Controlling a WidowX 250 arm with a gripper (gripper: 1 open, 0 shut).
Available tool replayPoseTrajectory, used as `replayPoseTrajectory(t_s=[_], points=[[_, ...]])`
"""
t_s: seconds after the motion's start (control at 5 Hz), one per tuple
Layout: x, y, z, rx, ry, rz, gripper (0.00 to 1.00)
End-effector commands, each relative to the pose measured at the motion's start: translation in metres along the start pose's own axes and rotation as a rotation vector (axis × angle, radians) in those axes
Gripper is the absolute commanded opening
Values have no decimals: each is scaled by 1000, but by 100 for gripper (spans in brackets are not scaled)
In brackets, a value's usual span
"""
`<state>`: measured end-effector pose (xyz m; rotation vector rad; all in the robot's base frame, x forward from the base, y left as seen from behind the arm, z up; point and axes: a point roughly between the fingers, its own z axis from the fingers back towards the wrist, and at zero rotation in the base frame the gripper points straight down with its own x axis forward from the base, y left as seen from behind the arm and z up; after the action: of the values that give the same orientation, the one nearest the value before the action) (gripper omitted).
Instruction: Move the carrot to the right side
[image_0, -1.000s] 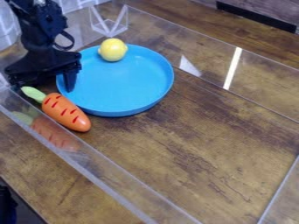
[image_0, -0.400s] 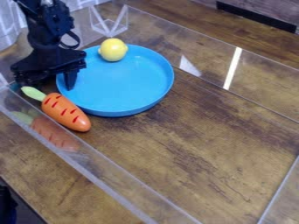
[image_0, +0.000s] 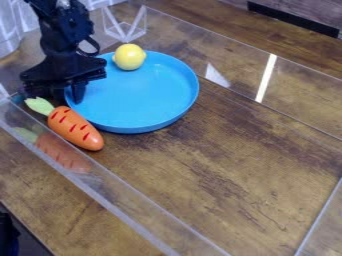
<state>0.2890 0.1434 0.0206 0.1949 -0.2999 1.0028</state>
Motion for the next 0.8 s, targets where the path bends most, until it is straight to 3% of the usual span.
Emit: replayPoseTrajectory(t_s=[0.0, 0.2, 0.4, 0.6], points=[[-3, -2, 1, 2, -4, -17, 0], [-4, -5, -2, 1, -11, -24, 100], [-5, -9, -2, -2, -20, -33, 100], [-6, -13, -3, -5, -28, -44, 0]])
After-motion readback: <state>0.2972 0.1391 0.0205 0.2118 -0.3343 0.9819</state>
